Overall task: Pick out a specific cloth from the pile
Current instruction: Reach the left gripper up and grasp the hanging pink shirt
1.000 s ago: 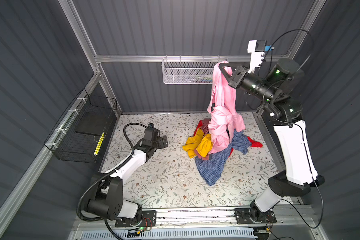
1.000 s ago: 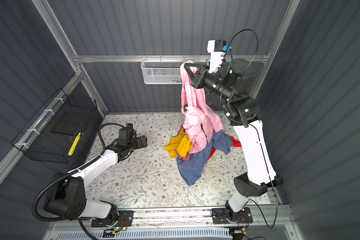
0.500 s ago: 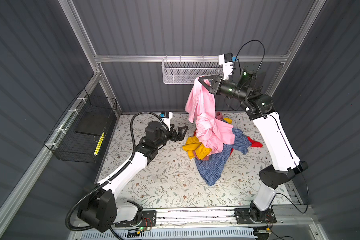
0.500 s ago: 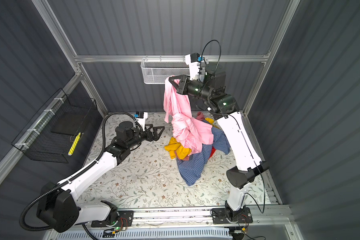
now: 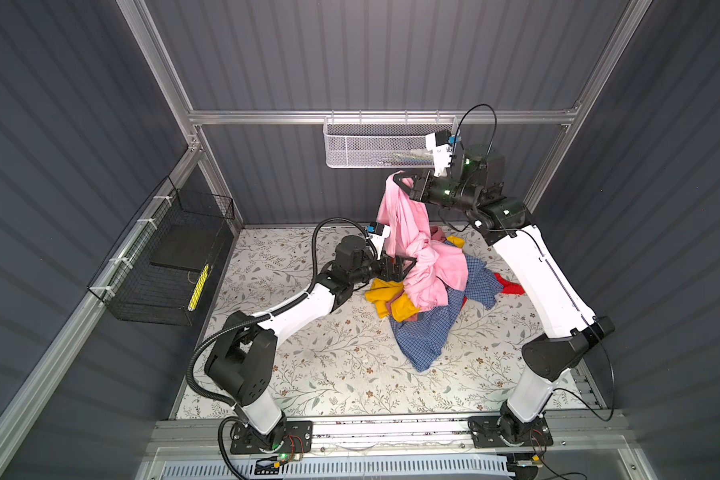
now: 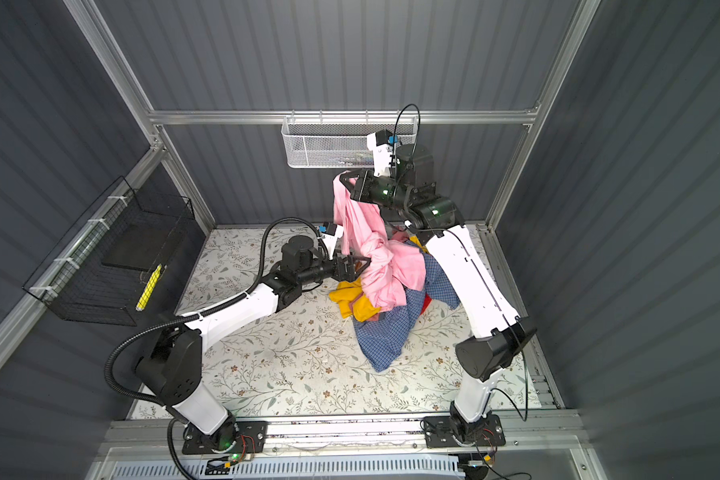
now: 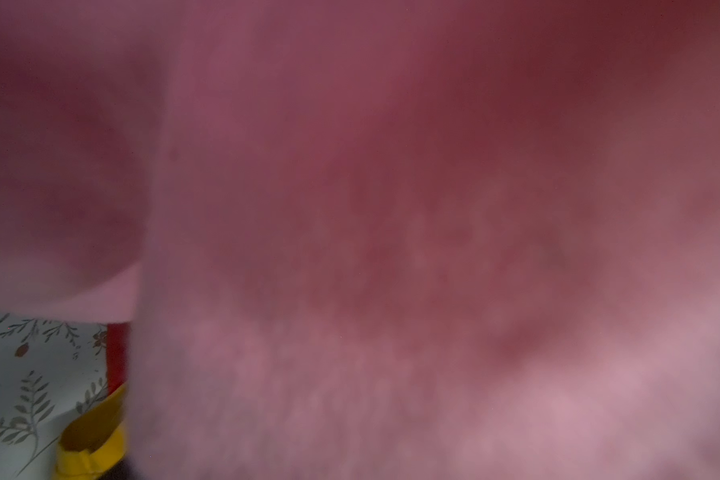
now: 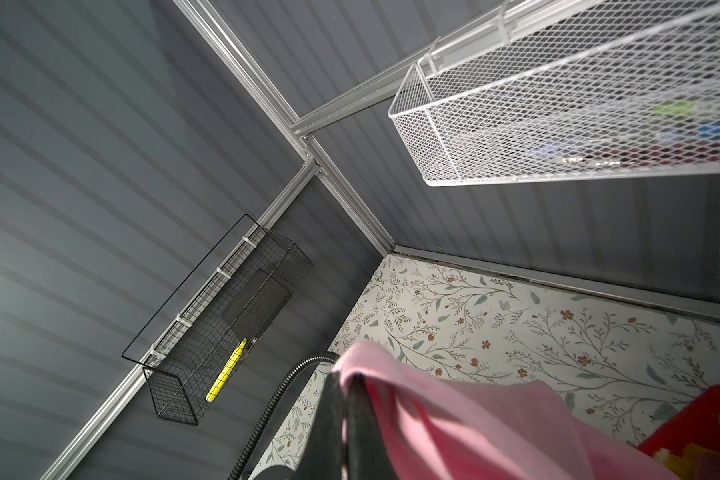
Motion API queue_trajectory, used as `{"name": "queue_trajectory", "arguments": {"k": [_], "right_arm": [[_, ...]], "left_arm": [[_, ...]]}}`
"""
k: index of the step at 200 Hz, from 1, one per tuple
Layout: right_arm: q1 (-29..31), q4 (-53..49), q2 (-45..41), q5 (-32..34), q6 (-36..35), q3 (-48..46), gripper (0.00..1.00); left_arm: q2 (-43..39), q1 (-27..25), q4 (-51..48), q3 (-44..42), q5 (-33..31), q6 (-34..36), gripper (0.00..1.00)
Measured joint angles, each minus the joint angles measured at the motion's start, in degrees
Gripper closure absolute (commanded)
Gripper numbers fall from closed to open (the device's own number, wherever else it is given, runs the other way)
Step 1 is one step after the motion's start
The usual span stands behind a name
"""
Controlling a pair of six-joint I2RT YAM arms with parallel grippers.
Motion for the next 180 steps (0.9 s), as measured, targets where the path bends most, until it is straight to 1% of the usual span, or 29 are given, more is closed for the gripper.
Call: {"name": "queue_trajectory", "arguments": {"k": [12, 20, 31, 34, 38, 57, 84, 93, 101, 116, 122, 127, 128, 130, 140, 153, 158, 175, 180], "right_arm": [[0.0, 1.42, -0.81, 0.2, 0.5, -2.16, 1.0], [-0.04, 2.29, -1.6, 0.24, 0.98, -3.87, 1.0], [-0.13, 3.56, -2.86, 0.39, 1.6, -6.19, 1.0], [-0.13, 3.89, -3.23, 0.37, 1.7, -6.82, 1.0], [-0.2, 4.09, -3.74, 0.48, 1.88, -7.54, 1.0], [-0.61, 5.68, -6.78, 1.11, 2.73, -12.17, 1.0], [-1.64, 7.69, -11.93, 3.3, 3.04, -20.39, 1.0], [-2.16, 7.87, -13.55, 4.42, 3.02, -23.17, 0.93], [-2.78, 7.85, -14.75, 5.38, 3.06, -25.46, 0.83], [-4.04, 7.52, -16.24, 7.48, 3.02, -29.16, 0.78], [-4.55, 7.37, -16.7, 8.28, 2.89, -30.58, 0.72], [-4.94, 7.21, -17.0, 9.05, 2.78, -31.71, 0.62], [-5.03, 7.08, -17.11, 9.22, 2.58, -32.09, 0.62], [-5.16, 7.02, -17.22, 9.4, 2.84, -32.5, 0.57], [-5.97, 6.56, -17.88, 10.69, 2.58, -34.91, 0.45], [-6.64, 5.9, -18.62, 12.02, 2.16, -37.48, 0.24], [-6.86, 5.79, -18.84, 12.39, 2.27, -38.23, 0.2], [-7.32, 5.51, -19.82, 13.27, 1.01, -40.09, 0.09], [-7.43, 5.55, -20.06, 13.35, 1.18, -40.37, 0.03]], "left_arm": [[1.33, -0.04, 1.73, 0.63, -0.5, -1.44, 0.23], [2.23, -0.02, 2.51, 1.33, -0.79, -1.97, 0.42], [3.65, -0.02, 3.23, 2.78, -1.31, -2.62, 0.64], [4.0, -0.02, 3.28, 3.23, -1.51, -2.75, 0.68], [4.42, -0.02, 3.3, 3.87, -1.86, -2.8, 0.75], [5.07, -0.02, 3.32, 5.25, -3.28, -2.4, 1.0], [3.76, -0.02, 1.95, 5.38, -5.38, -0.48, 1.0], [2.91, -0.02, 1.09, 5.38, -5.97, 0.0, 1.0], [1.92, -0.02, 0.26, 5.38, -6.45, 0.35, 1.0], [-0.61, -0.02, -1.18, 5.38, -7.26, 1.2, 1.0], [-1.7, -0.02, -1.99, 5.51, -7.48, 1.53, 1.0], [-2.56, -0.02, -2.73, 5.75, -7.69, 1.86, 1.0], [-2.78, -0.02, -2.95, 5.84, -7.76, 1.92, 1.0], [-3.08, -0.02, -3.17, 5.92, -7.87, 2.08, 1.0], [-4.74, -0.02, -4.61, 6.47, -8.5, 2.71, 1.0], [-6.78, -0.02, -6.58, 7.23, -9.22, 3.52, 1.0], [-7.45, -0.02, -7.34, 7.56, -9.57, 3.8, 1.0], [-9.22, -0.02, -9.97, 8.72, -10.38, 4.83, 1.0], [-9.53, -0.02, -11.04, 9.27, -10.67, 5.11, 1.0]]}}
